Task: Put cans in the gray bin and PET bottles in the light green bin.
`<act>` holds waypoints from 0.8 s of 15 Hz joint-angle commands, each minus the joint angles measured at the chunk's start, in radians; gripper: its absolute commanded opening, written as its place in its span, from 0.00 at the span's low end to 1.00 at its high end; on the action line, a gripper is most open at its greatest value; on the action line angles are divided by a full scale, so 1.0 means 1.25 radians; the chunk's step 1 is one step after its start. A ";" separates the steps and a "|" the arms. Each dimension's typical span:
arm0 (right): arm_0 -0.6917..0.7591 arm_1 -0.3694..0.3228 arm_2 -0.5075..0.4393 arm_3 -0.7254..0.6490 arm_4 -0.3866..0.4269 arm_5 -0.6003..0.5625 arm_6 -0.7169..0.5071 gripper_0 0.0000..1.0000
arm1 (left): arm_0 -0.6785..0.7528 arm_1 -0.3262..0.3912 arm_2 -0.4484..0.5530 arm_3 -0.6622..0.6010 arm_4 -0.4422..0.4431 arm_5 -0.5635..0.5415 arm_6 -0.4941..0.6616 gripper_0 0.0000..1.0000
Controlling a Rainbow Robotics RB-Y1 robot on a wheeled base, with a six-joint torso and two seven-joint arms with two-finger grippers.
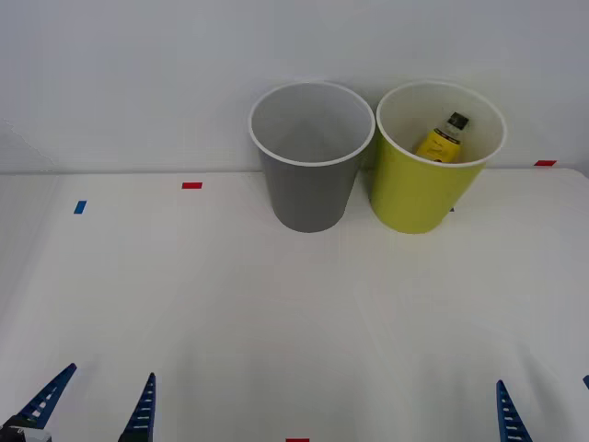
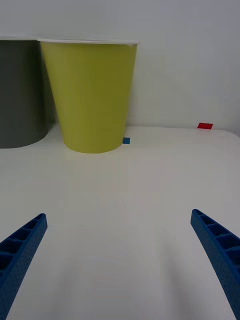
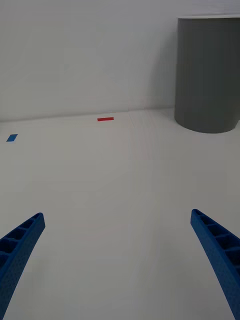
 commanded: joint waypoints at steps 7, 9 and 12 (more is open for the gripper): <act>0.000 0.000 0.000 0.000 0.000 0.000 0.000 1.00 | 0.051 -0.016 0.008 0.001 -0.005 -0.011 -0.017 1.00; 0.000 0.000 0.000 0.000 0.000 0.000 0.000 1.00 | 0.051 -0.016 0.008 0.001 -0.005 -0.011 -0.017 1.00; 0.000 0.000 0.000 0.000 0.000 0.000 0.000 1.00 | 0.051 -0.016 0.008 0.001 -0.005 -0.011 -0.017 1.00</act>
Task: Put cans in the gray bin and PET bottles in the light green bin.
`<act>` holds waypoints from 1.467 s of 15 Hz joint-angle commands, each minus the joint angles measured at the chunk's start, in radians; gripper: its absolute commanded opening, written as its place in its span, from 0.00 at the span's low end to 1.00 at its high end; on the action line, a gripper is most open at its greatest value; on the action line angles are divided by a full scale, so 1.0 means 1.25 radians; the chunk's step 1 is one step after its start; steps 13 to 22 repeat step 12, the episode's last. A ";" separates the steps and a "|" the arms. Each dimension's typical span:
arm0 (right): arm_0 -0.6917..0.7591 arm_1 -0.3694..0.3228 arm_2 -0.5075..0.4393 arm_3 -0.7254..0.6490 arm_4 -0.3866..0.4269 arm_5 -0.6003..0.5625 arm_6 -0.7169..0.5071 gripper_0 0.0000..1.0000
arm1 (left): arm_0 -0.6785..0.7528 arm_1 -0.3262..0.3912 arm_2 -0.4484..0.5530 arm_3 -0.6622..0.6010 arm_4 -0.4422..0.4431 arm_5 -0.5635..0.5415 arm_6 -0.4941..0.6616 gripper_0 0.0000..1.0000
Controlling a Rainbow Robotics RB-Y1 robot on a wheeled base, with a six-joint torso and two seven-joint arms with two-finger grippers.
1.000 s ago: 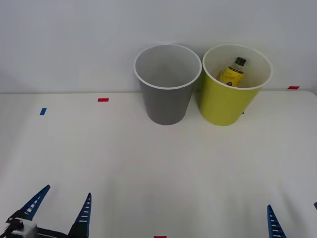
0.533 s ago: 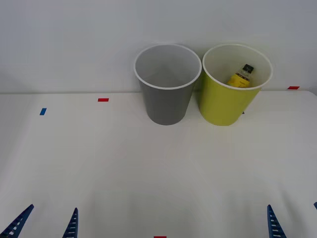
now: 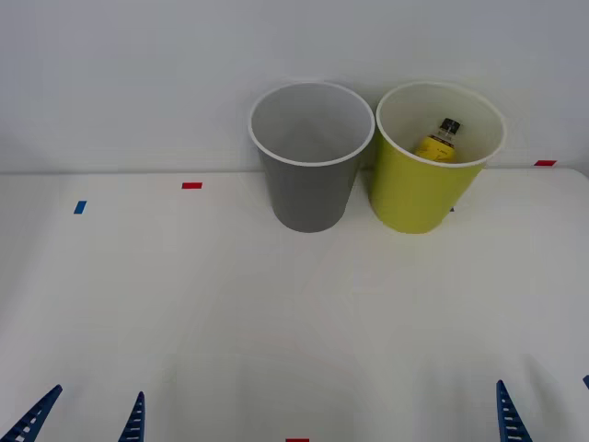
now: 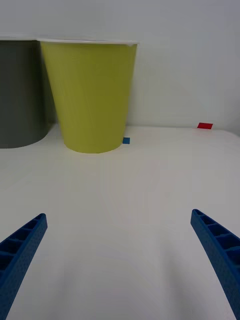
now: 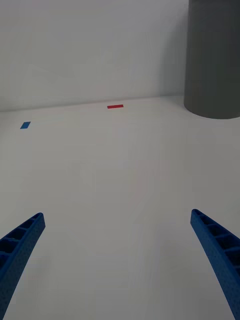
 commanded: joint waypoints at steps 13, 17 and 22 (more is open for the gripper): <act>0.000 0.000 0.000 0.000 0.000 0.000 0.000 1.00 | 0.000 0.000 0.000 0.000 0.000 0.000 0.000 1.00; 0.000 0.000 0.000 0.000 0.000 0.000 0.000 1.00 | 0.000 0.000 0.000 0.000 0.000 0.000 0.000 1.00; 0.000 0.000 0.000 0.000 0.000 0.000 0.000 1.00 | 0.000 0.000 0.000 0.000 0.000 0.000 0.000 1.00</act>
